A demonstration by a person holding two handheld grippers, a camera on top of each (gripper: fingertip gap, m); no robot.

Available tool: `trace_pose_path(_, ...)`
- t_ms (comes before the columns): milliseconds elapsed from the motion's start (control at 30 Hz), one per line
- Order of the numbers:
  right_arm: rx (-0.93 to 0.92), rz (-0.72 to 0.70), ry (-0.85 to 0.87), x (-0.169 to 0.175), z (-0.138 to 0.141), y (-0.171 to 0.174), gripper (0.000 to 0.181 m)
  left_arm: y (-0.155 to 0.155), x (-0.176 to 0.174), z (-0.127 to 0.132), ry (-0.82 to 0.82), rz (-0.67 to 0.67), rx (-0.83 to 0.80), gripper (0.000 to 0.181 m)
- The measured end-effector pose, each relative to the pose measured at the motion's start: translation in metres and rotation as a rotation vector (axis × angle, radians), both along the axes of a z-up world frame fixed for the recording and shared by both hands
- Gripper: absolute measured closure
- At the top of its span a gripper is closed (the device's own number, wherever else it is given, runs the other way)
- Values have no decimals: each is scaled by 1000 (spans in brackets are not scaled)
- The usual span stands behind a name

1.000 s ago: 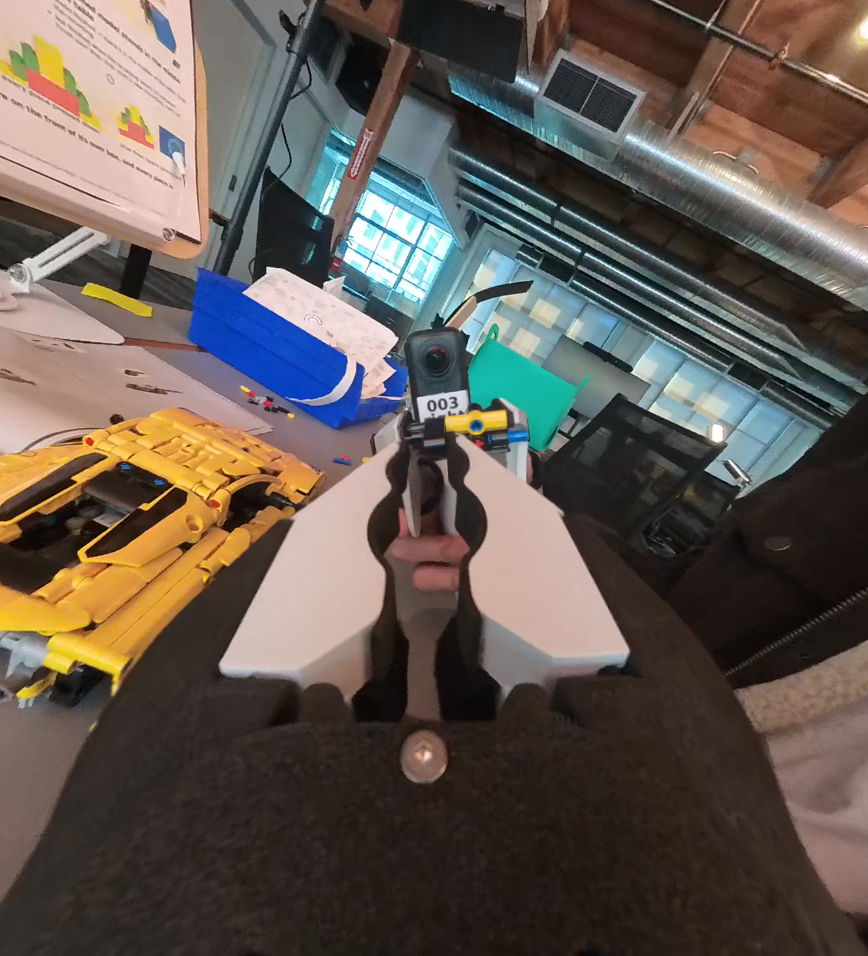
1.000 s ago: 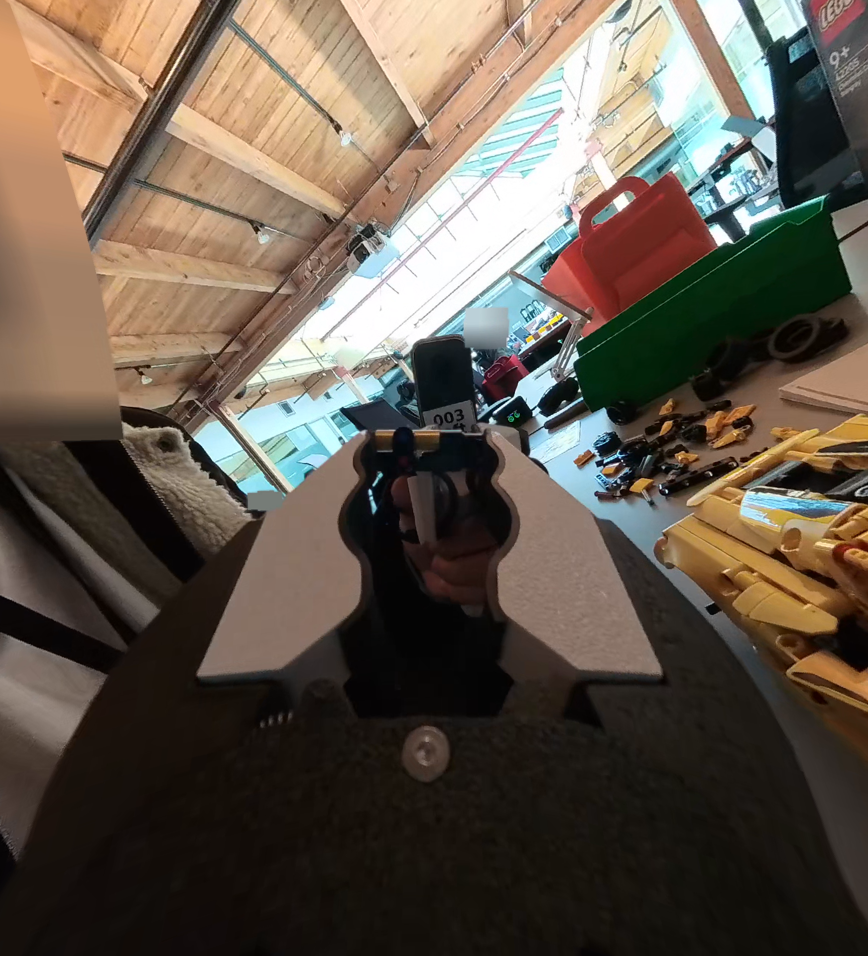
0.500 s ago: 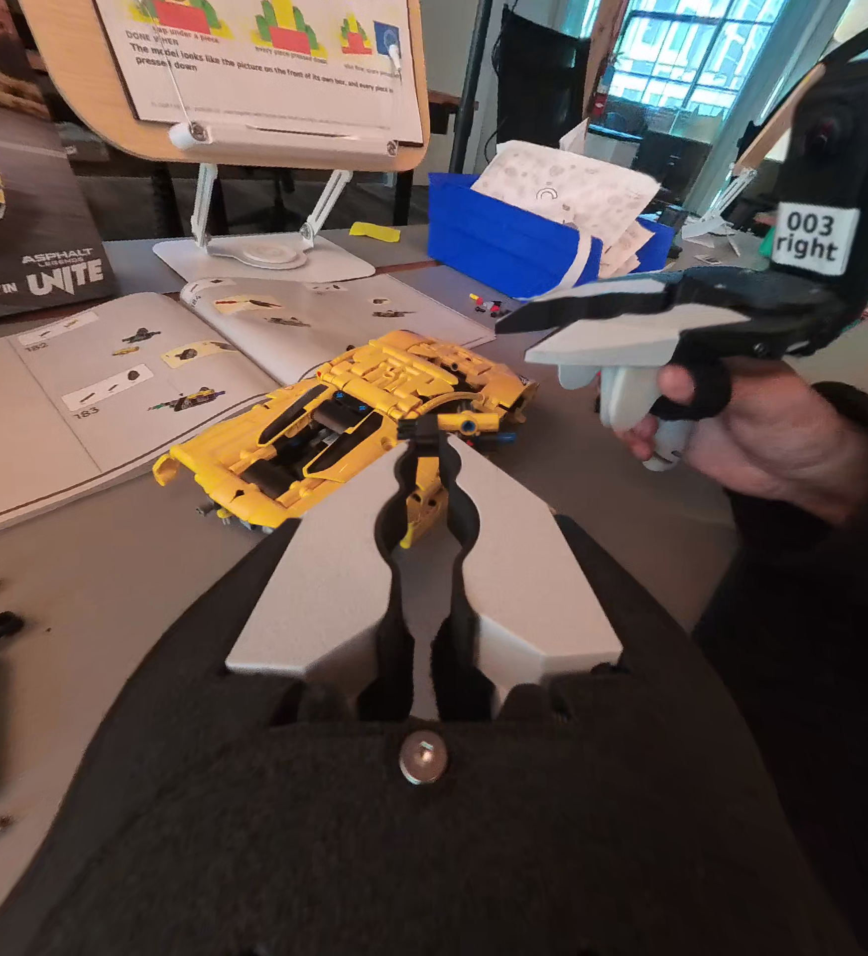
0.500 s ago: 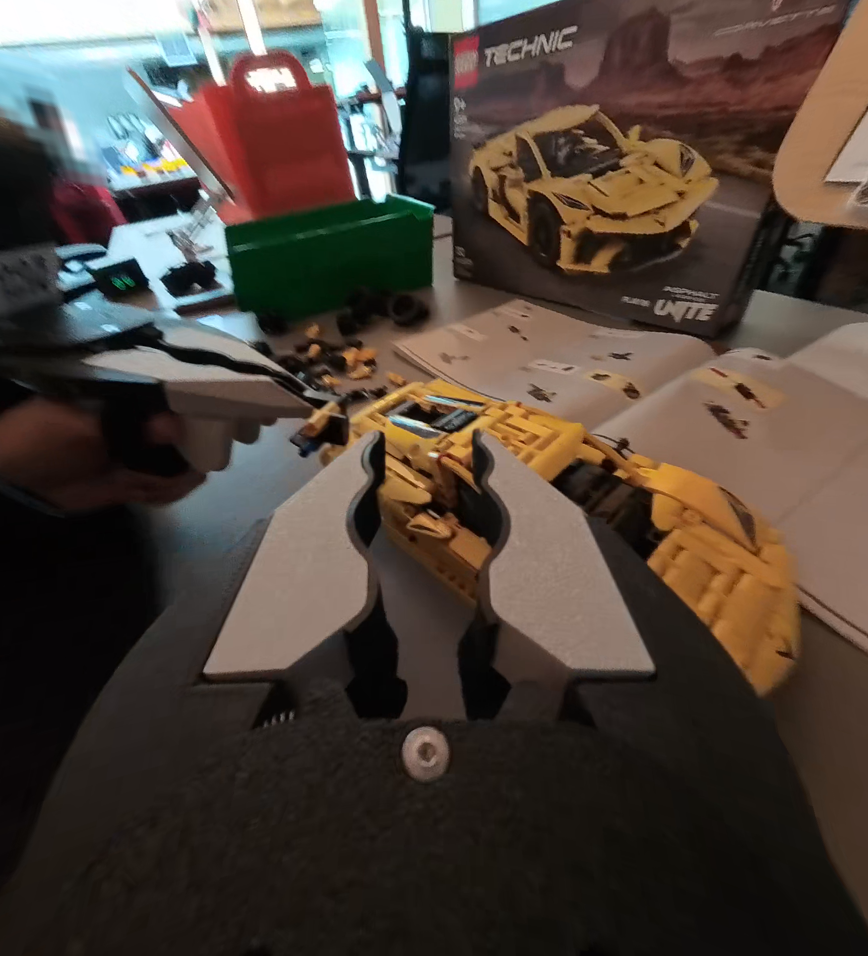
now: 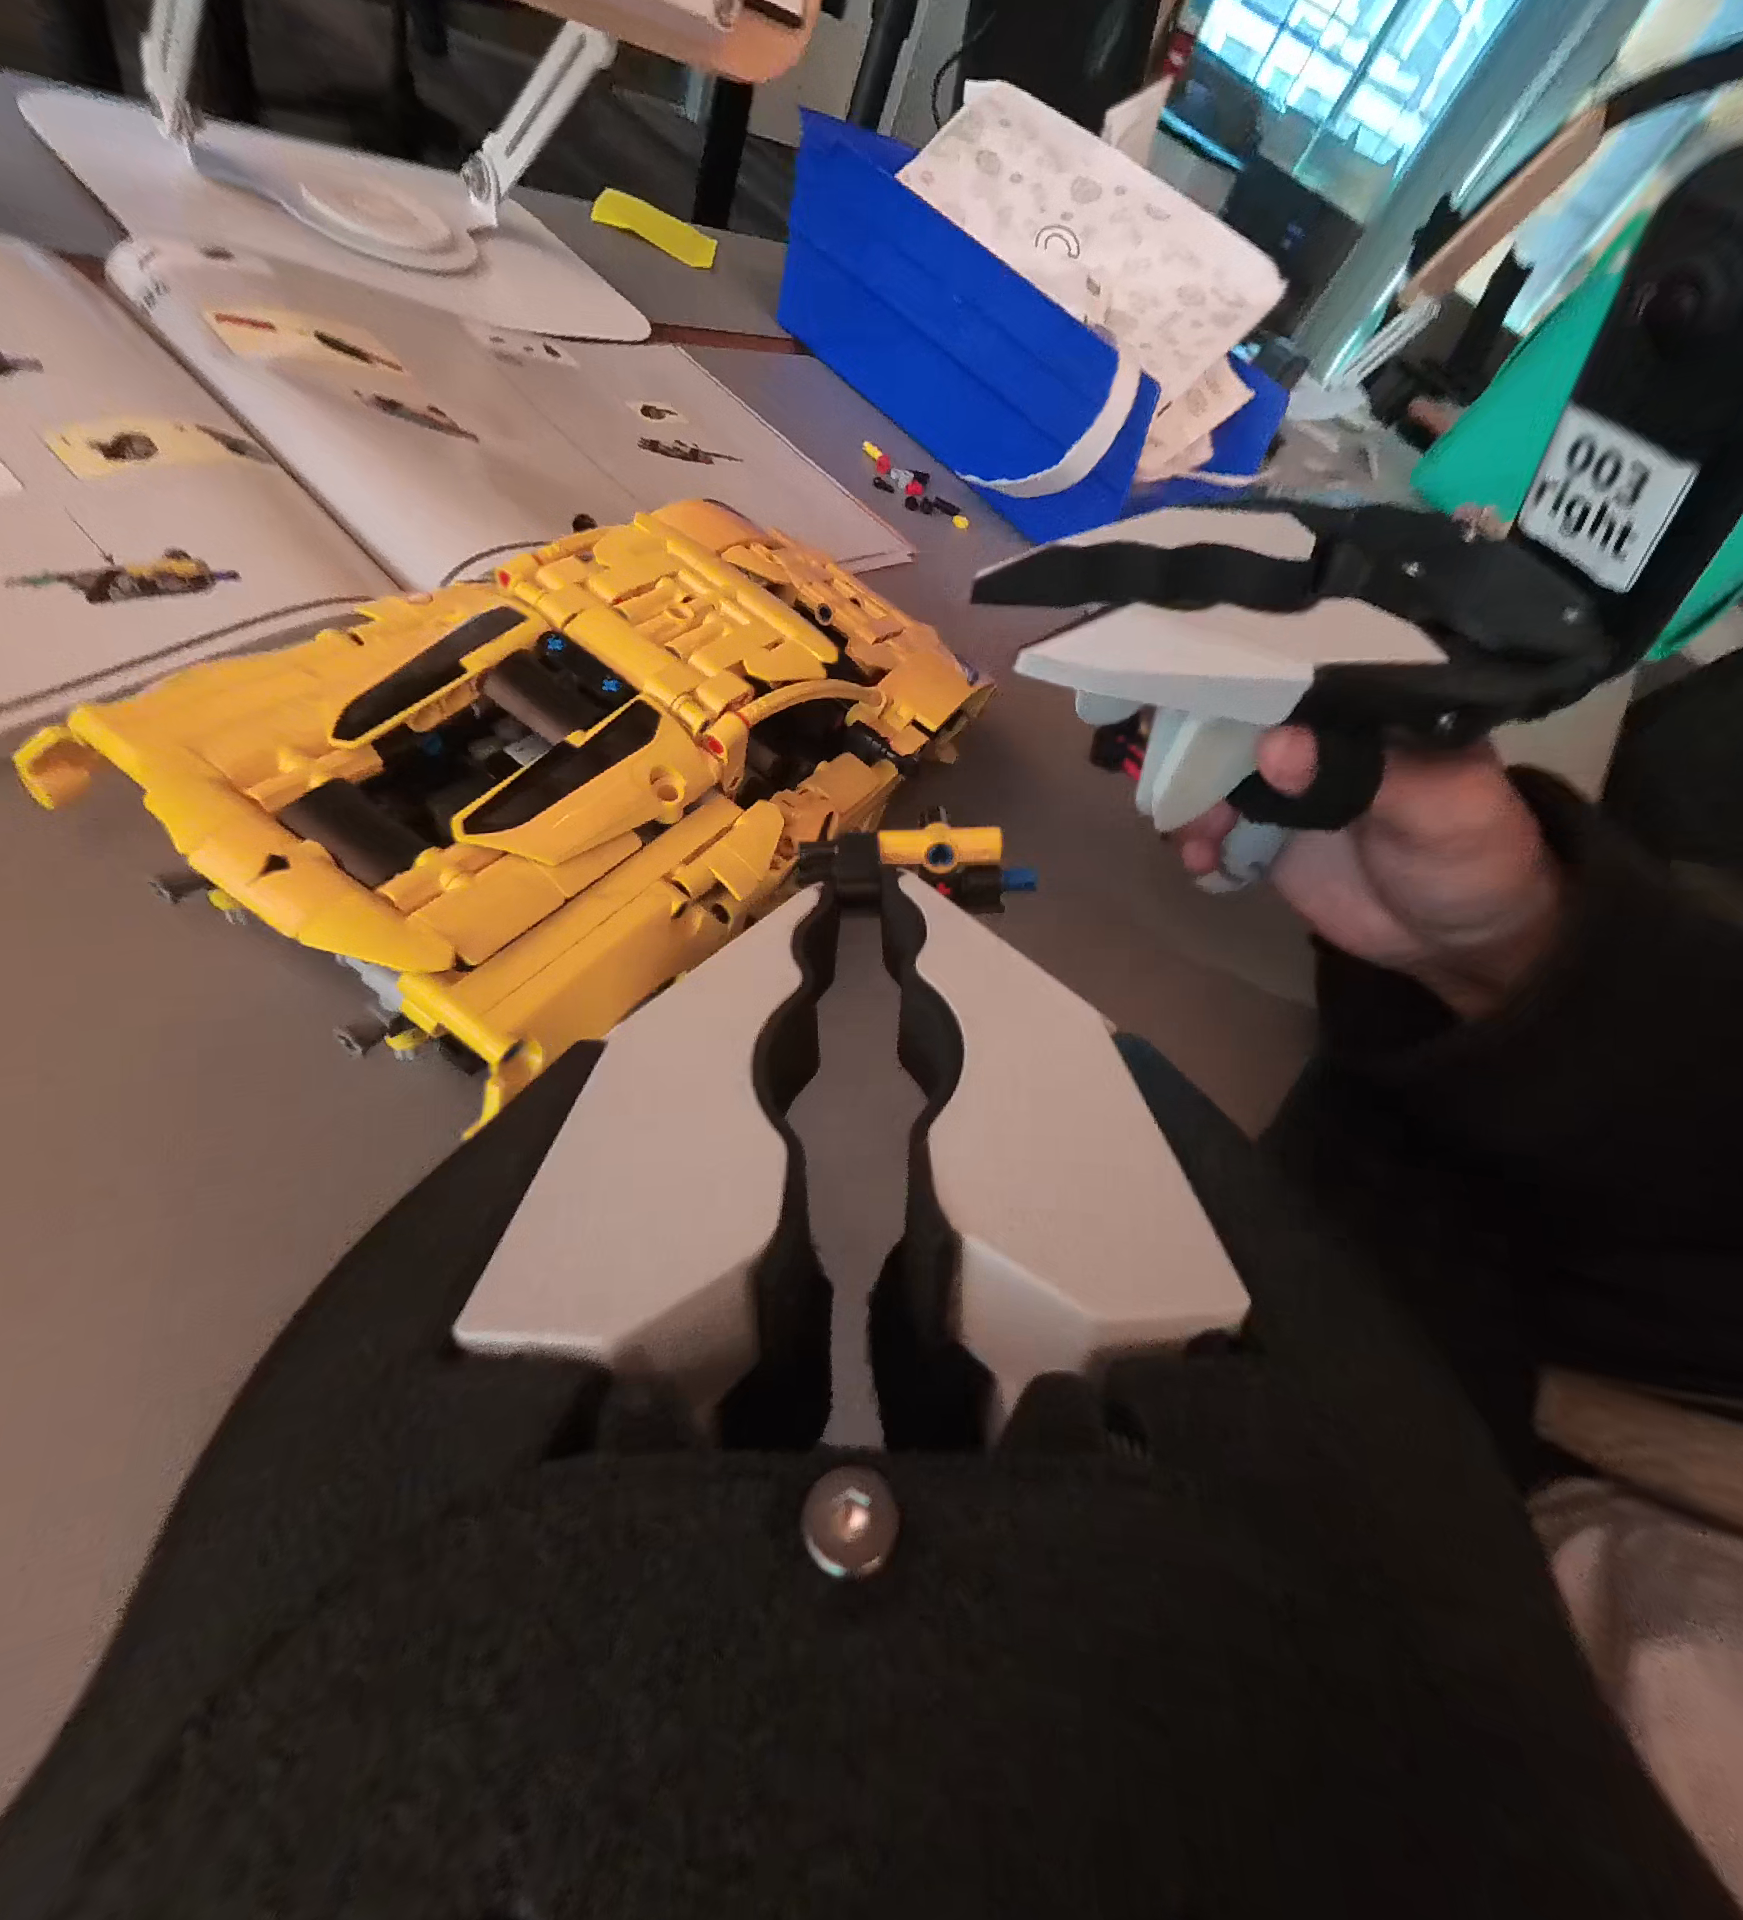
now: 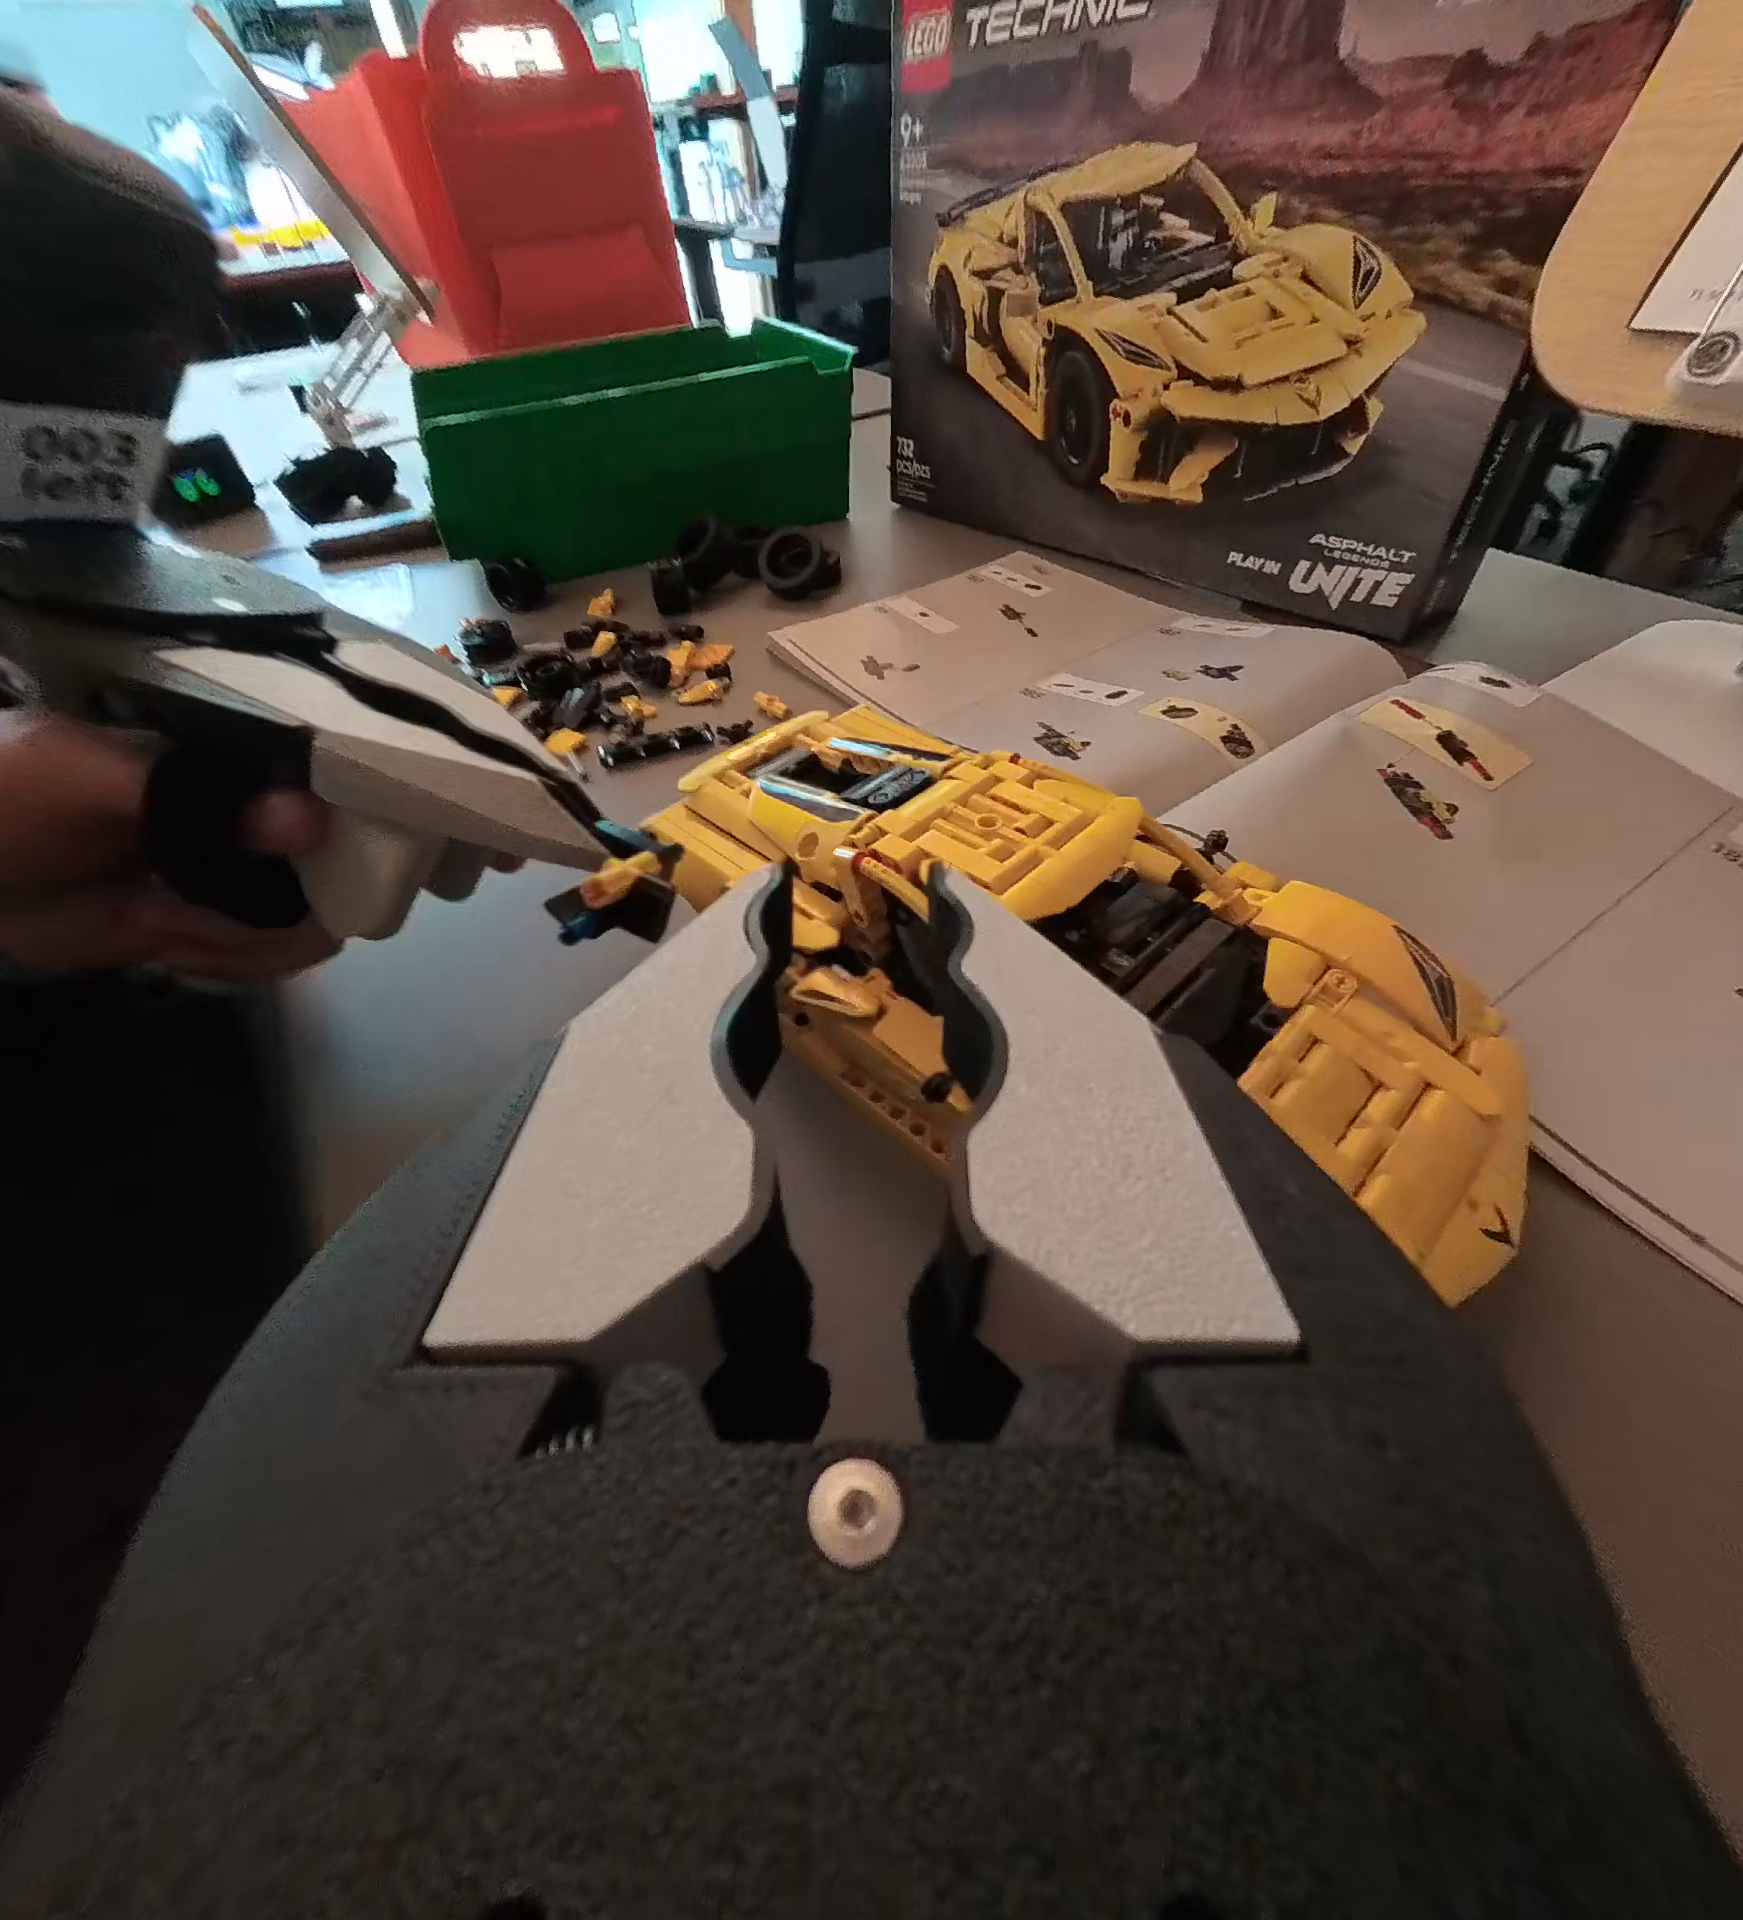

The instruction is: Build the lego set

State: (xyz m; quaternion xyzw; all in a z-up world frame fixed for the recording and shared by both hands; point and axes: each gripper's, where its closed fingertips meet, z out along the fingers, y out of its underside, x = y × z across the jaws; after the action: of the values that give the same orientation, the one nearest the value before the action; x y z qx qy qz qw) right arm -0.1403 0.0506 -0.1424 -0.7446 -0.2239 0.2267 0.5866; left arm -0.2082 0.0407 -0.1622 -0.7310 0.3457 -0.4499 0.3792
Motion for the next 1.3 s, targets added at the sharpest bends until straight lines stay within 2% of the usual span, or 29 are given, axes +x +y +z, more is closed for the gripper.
trace_pose_path(233, -36, 6, 167, 3, 12, -1, 157, -2, 4, 5, 22, 3, 3, 174)
trace_pose_path(433, -67, -79, 148, 17, 4, 6, 157, -2, 6, -5, 57, -1, -8, 174)
trace_pose_path(633, -57, -141, 83, 27, 2, 9, 156, -15, 20, -28, 202, -140, 59, 174)
trace_pose_path(800, -85, -204, 10, 57, 18, 18, 154, -32, 41, -38, 211, -301, 179, 174)
trace_pose_path(867, -130, -217, -78, 72, 23, 24, 150, -32, 45, -44, 229, -316, 245, 174)
trace_pose_path(967, -181, -220, -214, 92, 27, 40, 146, -36, 48, -53, 260, -342, 229, 174)
trace_pose_path(1067, -156, -229, -169, 100, 31, 69, 146, -34, 45, -58, 291, -337, 212, 174)
trace_pose_path(1167, -144, -308, -123, 115, 19, 96, 144, -32, 38, -68, 383, -345, 242, 173)
trace_pose_path(1300, -76, -366, -86, 119, 6, 103, 146, -32, 32, -77, 459, -357, 256, 173)
